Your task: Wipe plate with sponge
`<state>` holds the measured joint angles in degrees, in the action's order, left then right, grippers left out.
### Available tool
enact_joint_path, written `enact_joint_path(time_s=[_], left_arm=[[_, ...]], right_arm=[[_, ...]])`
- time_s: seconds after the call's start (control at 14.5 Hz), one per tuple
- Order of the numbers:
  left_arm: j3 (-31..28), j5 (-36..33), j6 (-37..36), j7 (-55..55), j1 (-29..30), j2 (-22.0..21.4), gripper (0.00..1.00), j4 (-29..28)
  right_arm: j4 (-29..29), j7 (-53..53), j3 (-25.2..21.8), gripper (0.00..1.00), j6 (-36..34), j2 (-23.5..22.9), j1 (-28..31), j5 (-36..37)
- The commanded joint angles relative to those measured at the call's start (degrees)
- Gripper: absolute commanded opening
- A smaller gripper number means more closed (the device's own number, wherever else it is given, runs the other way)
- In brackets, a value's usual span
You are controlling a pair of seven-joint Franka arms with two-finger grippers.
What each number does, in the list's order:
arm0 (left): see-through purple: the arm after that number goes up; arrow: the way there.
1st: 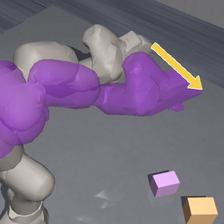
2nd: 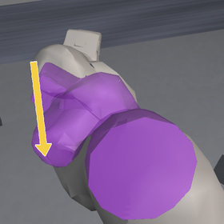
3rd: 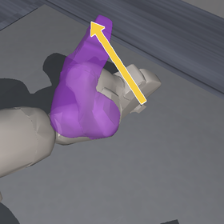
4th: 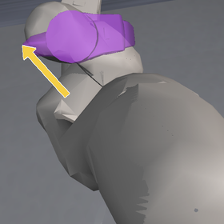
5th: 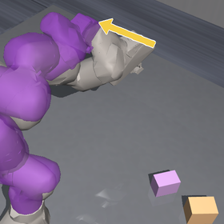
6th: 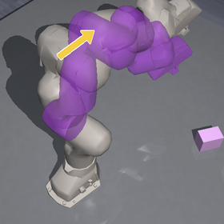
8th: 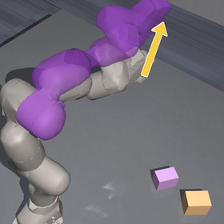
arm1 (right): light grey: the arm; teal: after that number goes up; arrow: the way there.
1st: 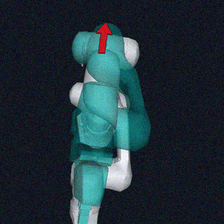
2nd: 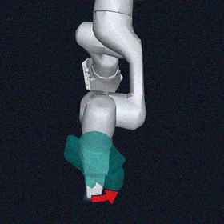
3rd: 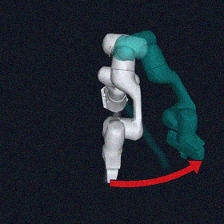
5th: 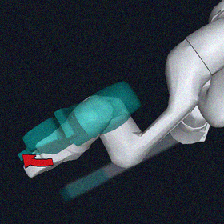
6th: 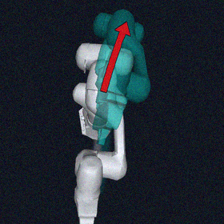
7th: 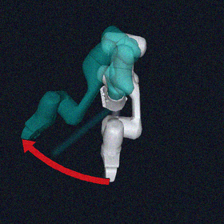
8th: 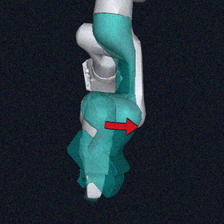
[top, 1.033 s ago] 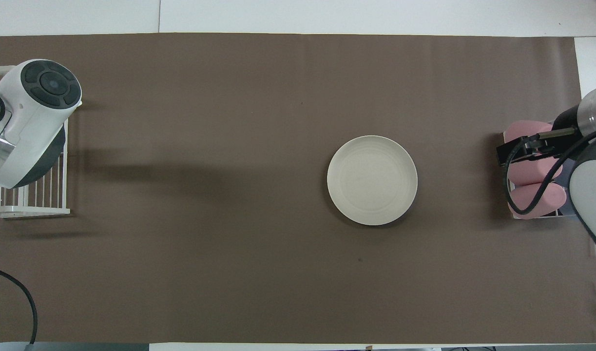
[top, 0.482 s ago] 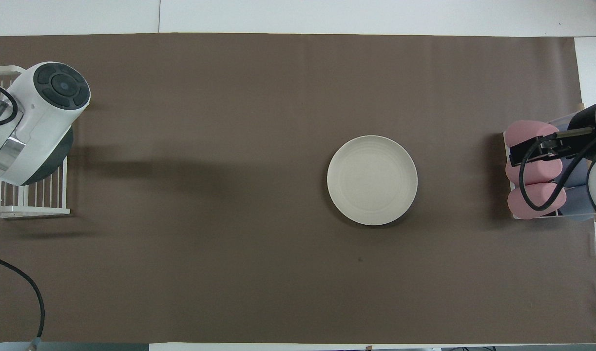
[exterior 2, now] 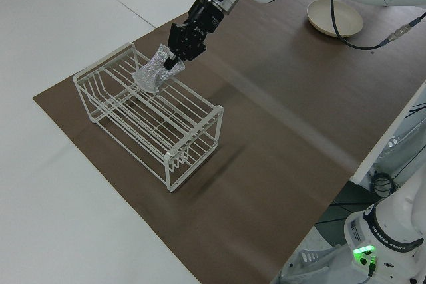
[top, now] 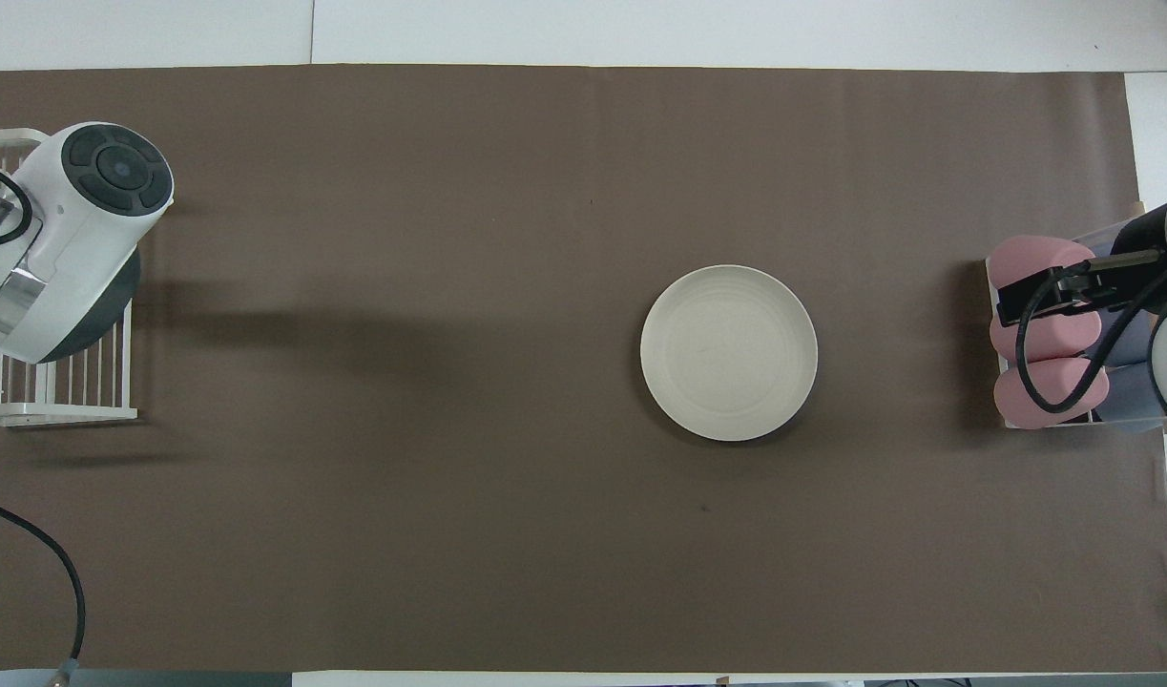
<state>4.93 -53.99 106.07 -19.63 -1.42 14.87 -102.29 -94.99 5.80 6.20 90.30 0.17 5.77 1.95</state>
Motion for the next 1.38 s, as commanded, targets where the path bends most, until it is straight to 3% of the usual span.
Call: enact_joint_path(time_s=[0.0,0.55,0.96,1.31], left_arm=[[0.3,-0.6,1.2,-1.0,0.6,-0.1,1.0,-0.6],[0.3,1.0,1.2,-1.1,0.7,-0.3,1.0,-0.1],[-0.4,23.4,0.1,-0.9,2.0,-2.0,1.0,6.9],[-0.4,40.2,-6.5,0.0,5.4,-11.3,1.0,7.8]], right_arm=[[0.4,1.1,0.9,1.0,-1.0,0.2,0.9,-0.5],[0.4,1.1,0.9,1.0,-1.0,0.2,1.0,-0.5],[0.4,1.1,0.9,1.0,-1.0,0.2,1.0,-0.5],[0.4,1.1,0.9,1.0,-1.0,0.2,1.0,-0.5]])
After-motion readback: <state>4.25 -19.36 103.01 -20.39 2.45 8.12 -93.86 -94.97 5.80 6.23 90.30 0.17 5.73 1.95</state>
